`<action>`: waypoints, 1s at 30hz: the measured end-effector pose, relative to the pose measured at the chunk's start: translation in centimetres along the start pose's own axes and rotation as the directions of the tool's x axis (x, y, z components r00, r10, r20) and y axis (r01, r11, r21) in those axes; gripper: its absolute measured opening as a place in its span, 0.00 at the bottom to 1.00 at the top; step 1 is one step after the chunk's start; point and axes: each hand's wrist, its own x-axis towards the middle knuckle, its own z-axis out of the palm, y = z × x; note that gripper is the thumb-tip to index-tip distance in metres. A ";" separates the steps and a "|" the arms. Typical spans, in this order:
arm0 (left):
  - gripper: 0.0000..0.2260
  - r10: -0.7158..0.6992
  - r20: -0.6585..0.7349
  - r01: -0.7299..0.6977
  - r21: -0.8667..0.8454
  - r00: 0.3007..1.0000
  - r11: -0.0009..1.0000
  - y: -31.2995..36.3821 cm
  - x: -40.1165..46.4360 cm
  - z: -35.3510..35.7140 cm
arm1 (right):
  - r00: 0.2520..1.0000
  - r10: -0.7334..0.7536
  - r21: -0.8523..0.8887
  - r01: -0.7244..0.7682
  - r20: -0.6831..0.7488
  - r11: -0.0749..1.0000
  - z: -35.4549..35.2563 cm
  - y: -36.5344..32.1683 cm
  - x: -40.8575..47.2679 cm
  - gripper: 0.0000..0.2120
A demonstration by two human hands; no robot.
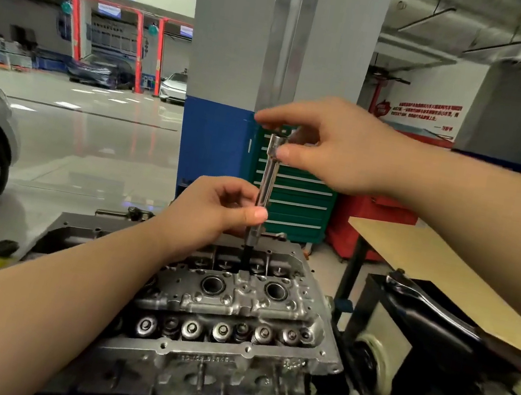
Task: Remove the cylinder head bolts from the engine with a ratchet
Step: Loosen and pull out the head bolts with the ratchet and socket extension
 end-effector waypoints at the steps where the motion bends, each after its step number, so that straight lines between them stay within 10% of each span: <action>1: 0.10 0.000 0.031 0.000 -0.009 1.000 1.000 0.0 0.0 -0.1 | 0.998 -0.018 -0.036 0.020 0.065 0.999 -0.7 -0.1 0.1 0.16; 5: 0.11 0.006 0.149 0.010 -0.103 0.989 0.995 0.2 -0.4 0.2 | 0.996 0.006 -0.239 0.015 0.087 0.971 -1.7 -1.3 1.1 0.07; 9: 0.13 0.033 0.103 -0.031 -0.021 0.994 0.999 0.4 -0.2 0.4 | 0.995 0.093 -0.486 -0.101 -0.040 0.868 -0.9 -1.9 2.4 0.31; 14: 0.08 0.020 0.114 -0.016 -0.039 0.993 0.999 0.1 0.0 -0.2 | 0.938 -0.043 -0.196 0.116 0.344 0.974 -2.8 -2.2 1.9 0.17; 18: 0.13 0.002 0.217 0.022 -0.107 0.976 0.994 0.3 -0.3 -0.2 | 0.978 0.029 -0.269 0.029 0.208 0.963 -2.4 -1.4 2.1 0.08; 21: 0.15 0.011 0.156 -0.016 0.028 0.988 0.999 0.6 -0.4 0.4 | 0.982 0.127 -0.361 -0.068 0.142 0.930 -1.7 -1.4 2.5 0.25; 26: 0.10 -0.014 0.039 0.011 0.095 0.999 0.995 0.5 -0.1 -0.2 | 0.939 0.014 -0.194 0.056 0.344 0.979 -2.5 -1.8 1.8 0.19; 30: 0.13 -0.018 0.187 0.031 -0.066 0.982 0.997 0.6 -0.4 -0.1 | 0.972 0.051 -0.366 0.037 0.227 0.930 -2.3 -1.1 2.1 0.14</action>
